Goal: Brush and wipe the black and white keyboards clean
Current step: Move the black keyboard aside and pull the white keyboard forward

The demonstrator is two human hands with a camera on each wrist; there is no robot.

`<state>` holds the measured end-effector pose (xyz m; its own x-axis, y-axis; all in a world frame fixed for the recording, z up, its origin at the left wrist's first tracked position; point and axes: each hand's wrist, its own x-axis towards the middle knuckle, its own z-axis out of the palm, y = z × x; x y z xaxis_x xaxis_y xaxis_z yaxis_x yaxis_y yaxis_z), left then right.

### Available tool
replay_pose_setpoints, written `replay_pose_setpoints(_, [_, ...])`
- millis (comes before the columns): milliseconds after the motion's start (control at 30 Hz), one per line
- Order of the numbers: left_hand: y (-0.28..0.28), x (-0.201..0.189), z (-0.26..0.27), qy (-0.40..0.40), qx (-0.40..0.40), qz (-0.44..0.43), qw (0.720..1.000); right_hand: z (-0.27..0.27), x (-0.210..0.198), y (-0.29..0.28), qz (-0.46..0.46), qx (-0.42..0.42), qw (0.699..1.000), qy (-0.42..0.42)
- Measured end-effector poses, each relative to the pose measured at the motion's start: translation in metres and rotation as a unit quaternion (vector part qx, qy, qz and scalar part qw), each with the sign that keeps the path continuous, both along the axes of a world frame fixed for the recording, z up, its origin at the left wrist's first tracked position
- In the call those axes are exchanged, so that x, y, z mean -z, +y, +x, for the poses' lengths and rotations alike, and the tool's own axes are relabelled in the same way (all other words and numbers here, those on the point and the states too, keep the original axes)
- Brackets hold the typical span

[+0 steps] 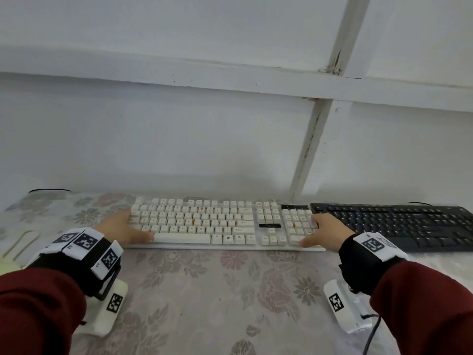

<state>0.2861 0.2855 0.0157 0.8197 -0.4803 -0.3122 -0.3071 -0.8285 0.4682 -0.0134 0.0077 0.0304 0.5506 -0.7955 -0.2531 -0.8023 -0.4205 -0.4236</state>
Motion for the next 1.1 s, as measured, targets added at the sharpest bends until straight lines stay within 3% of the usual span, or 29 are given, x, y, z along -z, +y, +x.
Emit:
replay_pose_setpoints(533, [0.051, 0.0, -0.059, 0.011, -0.05, -0.01, 0.999, -0.045, -0.001, 0.033, 0.038, -0.017, 0.997, 0.067])
replay_pose_setpoints(1100, [0.098, -0.007, -0.139, -0.021, -0.041, 0.017, 0.999, -0.115, 0.004, 0.061, 0.069, -0.031, 0.997, 0.014])
